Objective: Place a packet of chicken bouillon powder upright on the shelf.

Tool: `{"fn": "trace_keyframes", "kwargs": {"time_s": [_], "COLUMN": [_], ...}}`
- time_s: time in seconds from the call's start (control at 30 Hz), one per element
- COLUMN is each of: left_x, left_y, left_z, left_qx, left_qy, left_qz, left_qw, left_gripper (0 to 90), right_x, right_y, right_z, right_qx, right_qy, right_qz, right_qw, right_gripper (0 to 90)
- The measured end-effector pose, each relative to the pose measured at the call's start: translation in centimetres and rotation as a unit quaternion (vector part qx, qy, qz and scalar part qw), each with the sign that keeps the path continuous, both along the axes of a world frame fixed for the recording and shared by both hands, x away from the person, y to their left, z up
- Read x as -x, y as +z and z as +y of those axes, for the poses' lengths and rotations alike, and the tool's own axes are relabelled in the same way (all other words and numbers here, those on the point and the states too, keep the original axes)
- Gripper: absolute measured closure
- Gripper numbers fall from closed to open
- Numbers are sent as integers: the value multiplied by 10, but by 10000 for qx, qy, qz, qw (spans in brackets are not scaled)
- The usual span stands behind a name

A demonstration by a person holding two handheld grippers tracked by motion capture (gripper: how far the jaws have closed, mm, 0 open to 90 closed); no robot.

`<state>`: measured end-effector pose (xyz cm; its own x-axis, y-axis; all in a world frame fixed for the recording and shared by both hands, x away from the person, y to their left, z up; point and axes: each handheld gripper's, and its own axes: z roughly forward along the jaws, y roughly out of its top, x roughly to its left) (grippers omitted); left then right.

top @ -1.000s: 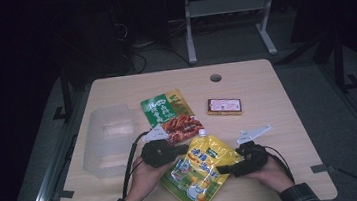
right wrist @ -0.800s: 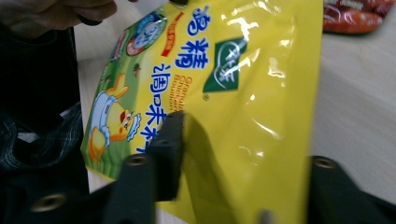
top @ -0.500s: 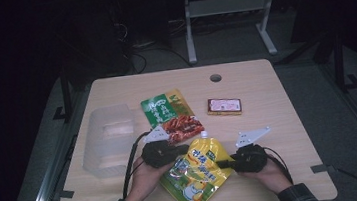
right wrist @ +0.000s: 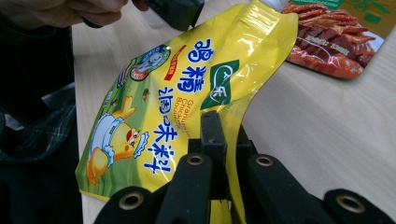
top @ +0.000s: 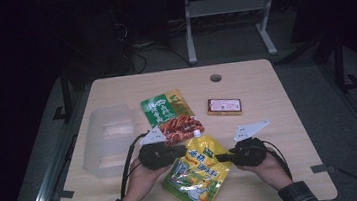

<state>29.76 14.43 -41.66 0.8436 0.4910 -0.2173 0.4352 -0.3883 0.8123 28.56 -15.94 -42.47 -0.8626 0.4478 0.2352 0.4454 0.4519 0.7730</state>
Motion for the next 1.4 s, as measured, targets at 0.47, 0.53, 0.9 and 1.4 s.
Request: {"fn": "trace_keyframes", "kwargs": {"time_s": [0.47,0.53,0.9,1.4], "left_x": [30,34,50,57], "left_y": [-3,-4,-12,-25], "left_z": [19,23,29,15], "left_qx": [-149,-159,-222,-468], "left_qy": [-262,-305,-591,-839], "left_qz": [65,61,16,-211], "left_qw": [9995,9994,9980,9951], "left_gripper": [411,394,299,241], "right_x": [-14,-16,-21,-30], "right_y": [43,51,78,93], "right_z": [1,1,20,39], "right_qx": [-371,-450,-566,-618], "right_qy": [-125,-132,93,167], "right_qz": [-445,-531,-792,-865], "right_qw": [9982,9975,9952,9942], "right_gripper": [900,900,900,900]}}
